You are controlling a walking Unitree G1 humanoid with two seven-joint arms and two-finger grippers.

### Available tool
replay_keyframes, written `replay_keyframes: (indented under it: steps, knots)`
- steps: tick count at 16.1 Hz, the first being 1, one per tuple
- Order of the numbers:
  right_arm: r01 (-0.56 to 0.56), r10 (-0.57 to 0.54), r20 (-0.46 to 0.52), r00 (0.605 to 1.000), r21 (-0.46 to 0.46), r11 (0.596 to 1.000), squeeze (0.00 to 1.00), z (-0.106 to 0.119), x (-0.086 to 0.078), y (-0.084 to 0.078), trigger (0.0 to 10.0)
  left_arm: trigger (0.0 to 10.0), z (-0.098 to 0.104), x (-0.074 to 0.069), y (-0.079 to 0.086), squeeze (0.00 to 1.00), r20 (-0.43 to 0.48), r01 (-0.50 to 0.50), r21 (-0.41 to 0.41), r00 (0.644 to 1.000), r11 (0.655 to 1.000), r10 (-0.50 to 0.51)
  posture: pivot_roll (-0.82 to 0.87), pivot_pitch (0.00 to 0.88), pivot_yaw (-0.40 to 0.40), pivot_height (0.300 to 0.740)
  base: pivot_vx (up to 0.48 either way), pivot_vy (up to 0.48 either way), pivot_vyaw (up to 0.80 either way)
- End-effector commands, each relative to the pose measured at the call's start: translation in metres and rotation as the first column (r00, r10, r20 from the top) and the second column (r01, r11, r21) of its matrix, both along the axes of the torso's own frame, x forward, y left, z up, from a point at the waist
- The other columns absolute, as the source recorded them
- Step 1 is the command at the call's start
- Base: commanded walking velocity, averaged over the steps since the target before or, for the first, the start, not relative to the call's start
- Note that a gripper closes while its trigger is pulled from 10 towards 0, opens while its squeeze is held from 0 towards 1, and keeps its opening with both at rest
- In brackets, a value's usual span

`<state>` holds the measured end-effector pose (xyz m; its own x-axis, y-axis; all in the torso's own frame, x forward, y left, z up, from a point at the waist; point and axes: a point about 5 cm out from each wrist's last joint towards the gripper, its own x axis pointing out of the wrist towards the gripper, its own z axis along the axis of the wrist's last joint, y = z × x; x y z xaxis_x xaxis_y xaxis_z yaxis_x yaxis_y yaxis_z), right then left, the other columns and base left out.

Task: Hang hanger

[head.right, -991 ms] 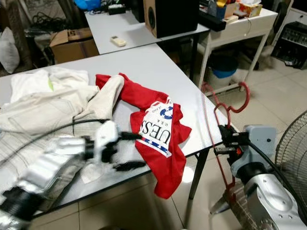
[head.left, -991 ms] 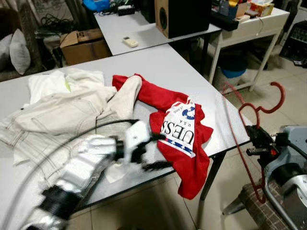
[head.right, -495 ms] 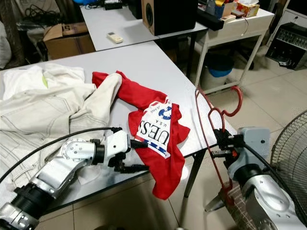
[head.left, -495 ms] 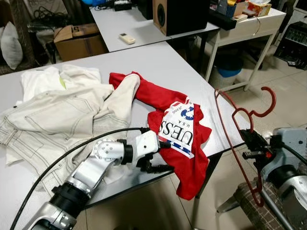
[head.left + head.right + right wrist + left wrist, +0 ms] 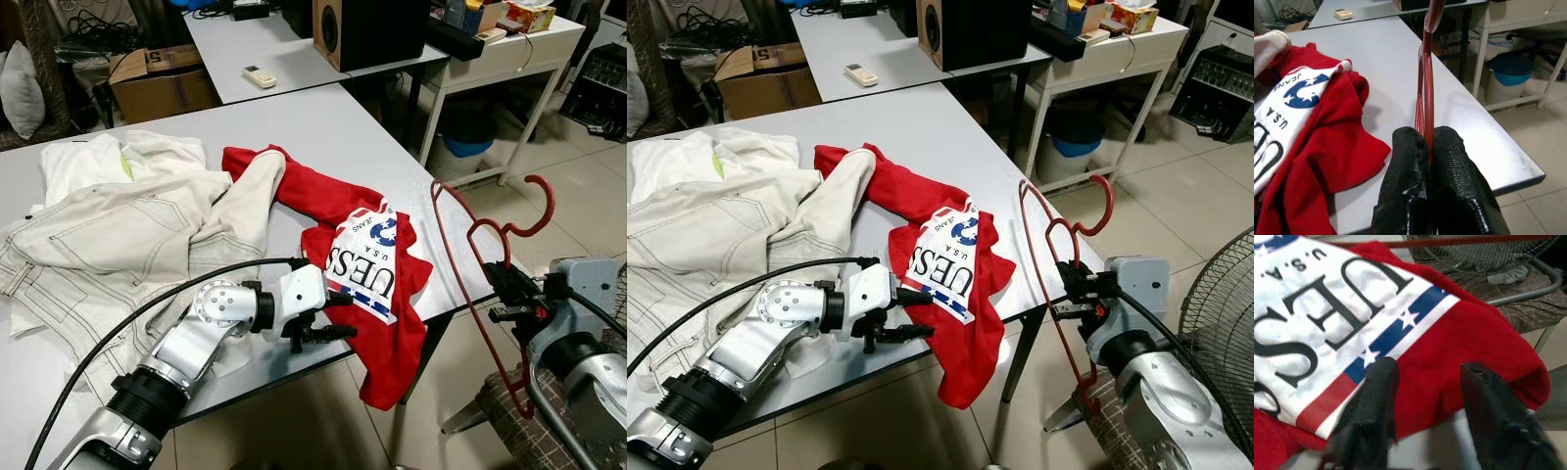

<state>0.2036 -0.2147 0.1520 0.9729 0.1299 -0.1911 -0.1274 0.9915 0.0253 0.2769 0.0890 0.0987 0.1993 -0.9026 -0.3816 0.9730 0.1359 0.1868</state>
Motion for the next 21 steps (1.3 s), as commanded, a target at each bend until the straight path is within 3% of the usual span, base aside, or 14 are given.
replay_keyframes:
  steps: [1,6,16,19,21]
  knots:
    - [-0.017,0.017,-0.001,1.0,-0.009,1.0,0.0,0.001,0.001,0.002,10.0,0.0,0.004,0.004,0.003,0.0,0.02,-0.006,0.0,1.0,1.0,0.006,-0.11,0.021,0.044,0.74,0.0,0.0,0.0]
    - [0.021,-0.021,0.055,0.998,0.001,1.0,0.0,0.004,0.006,0.003,10.0,0.0,0.008,0.011,0.007,0.0,-0.013,0.006,-0.021,1.0,1.0,-0.007,-0.1,0.0,0.118,0.74,0.0,0.0,0.0]
    - [0.035,-0.037,0.04,0.999,0.043,0.998,0.0,-0.004,0.004,0.005,10.0,0.0,0.026,0.012,0.011,0.0,-0.092,0.013,-0.091,0.996,0.996,-0.022,-0.05,0.013,0.101,0.74,0.0,0.0,0.0]
    - [0.073,-0.076,0.044,0.996,0.062,0.995,0.0,-0.004,0.002,0.001,10.0,0.0,0.049,0.012,0.005,0.0,-0.25,0.033,-0.22,0.964,0.975,-0.089,-0.06,0.014,0.11,0.74,0.0,0.0,0.0]
    - [0.086,-0.09,0.042,0.995,0.076,0.993,0.0,-0.005,0.001,0.0,10.0,0.0,0.068,0.023,-0.002,0.0,-0.345,-0.036,-0.344,0.934,0.938,-0.09,-0.06,0.014,0.11,0.74,0.0,0.0,0.0]
